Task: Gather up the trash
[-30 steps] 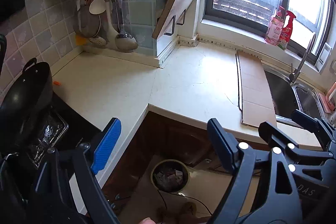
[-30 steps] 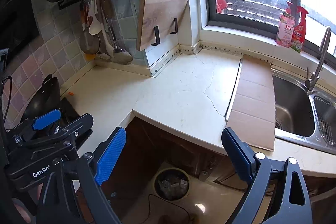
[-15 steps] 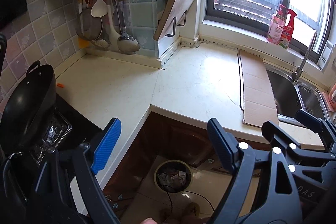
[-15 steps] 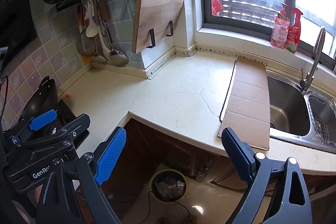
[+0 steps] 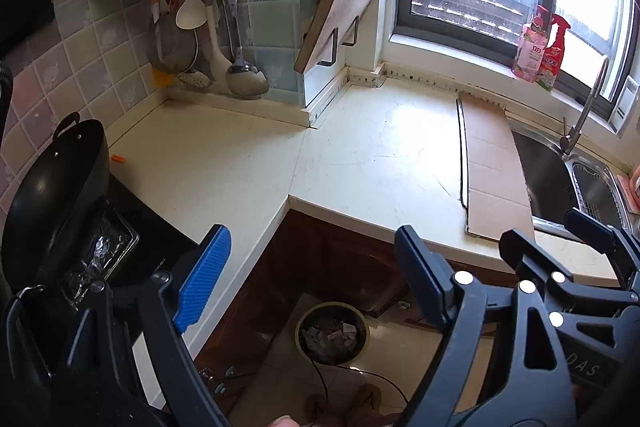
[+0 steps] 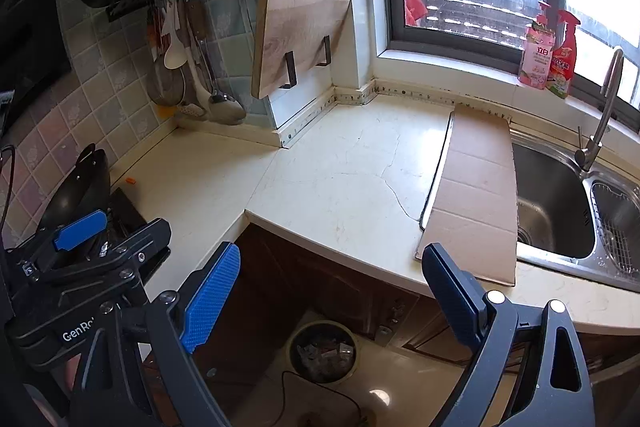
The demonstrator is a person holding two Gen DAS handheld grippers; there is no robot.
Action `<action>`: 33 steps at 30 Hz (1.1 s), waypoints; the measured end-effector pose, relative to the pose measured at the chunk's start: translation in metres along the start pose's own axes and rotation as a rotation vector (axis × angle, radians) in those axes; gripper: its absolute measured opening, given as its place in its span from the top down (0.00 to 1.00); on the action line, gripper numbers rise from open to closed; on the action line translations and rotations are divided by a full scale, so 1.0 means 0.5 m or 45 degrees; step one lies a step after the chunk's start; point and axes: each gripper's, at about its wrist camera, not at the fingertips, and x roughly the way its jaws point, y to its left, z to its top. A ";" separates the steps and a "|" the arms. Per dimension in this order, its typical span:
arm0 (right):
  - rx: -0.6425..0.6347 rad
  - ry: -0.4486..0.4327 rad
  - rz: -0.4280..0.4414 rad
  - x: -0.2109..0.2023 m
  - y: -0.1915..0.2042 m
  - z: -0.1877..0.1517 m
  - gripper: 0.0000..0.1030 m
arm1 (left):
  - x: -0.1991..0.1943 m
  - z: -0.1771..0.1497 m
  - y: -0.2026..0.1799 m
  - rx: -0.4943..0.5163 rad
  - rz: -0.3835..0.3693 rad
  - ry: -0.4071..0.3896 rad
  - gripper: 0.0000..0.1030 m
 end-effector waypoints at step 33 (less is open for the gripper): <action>-0.009 0.025 0.035 0.063 -0.016 0.016 0.09 | 0.050 0.014 -0.013 0.004 0.041 0.030 0.20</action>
